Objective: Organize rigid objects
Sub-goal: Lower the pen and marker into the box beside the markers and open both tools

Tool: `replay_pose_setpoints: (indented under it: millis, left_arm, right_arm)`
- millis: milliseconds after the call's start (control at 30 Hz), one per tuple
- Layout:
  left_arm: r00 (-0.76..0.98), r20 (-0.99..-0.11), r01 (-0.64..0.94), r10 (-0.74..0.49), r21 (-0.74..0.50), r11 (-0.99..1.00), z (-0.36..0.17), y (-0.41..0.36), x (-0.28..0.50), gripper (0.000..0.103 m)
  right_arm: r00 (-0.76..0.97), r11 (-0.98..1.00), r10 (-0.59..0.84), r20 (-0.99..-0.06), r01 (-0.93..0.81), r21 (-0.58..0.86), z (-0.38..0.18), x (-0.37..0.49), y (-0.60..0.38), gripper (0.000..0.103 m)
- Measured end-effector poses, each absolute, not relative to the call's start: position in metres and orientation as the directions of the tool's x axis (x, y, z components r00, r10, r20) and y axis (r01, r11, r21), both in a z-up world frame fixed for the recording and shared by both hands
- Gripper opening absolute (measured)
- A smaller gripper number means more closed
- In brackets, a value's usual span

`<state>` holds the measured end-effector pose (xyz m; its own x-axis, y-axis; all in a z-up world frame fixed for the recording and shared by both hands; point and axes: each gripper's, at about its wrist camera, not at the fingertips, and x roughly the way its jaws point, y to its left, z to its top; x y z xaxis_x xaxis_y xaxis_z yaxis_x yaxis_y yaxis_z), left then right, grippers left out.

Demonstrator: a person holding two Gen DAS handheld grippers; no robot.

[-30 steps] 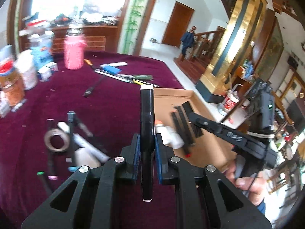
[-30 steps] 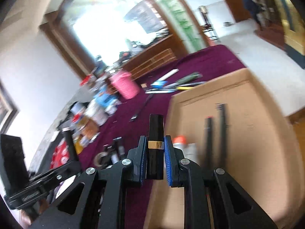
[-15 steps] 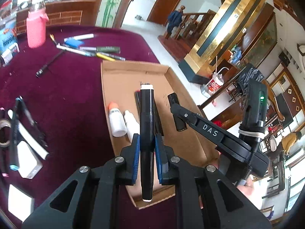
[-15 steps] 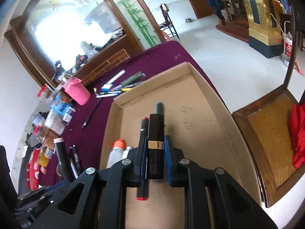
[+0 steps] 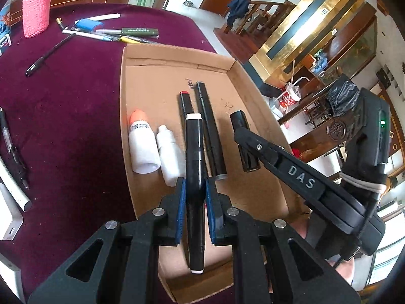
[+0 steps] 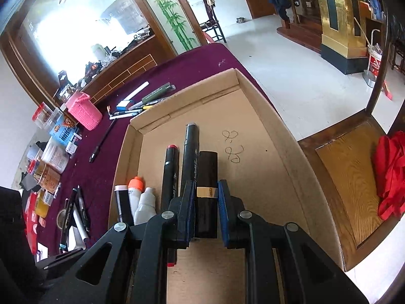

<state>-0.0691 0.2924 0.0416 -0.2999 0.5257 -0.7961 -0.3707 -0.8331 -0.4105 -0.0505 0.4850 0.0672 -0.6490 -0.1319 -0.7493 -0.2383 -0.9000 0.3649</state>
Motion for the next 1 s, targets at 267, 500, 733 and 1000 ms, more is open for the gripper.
replay_pose_setpoints:
  millis: [267,500,733,1000]
  left_arm:
    - [-0.273,-0.802,-0.374,0.532,-0.421,-0.827,0.032,0.292,-0.072,0.012]
    - [-0.256,-0.804,-0.383,0.536,-0.425,-0.820,0.030,0.294,-0.072,0.012]
    - [-0.250,-0.806,-0.387,0.536,-0.424,-0.819,0.028,0.295,-0.069,0.012]
    - [-0.237,-0.805,-0.373,0.544,-0.442,-0.816,0.029,0.293,-0.069,0.013]
  right_arm:
    - [-0.627,-0.912,-0.127,-0.769,-0.232,0.339,0.063,-0.053,0.478,0.016]
    - [-0.607,-0.920,-0.117,-0.786,-0.231,0.316,0.059,-0.057,0.472,0.016]
    - [-0.604,-0.919,-0.116,-0.788,-0.236,0.316,0.058,-0.057,0.472,0.016]
    - [-0.615,-0.917,-0.112,-0.780,-0.238,0.320,0.062,-0.055,0.470,0.016]
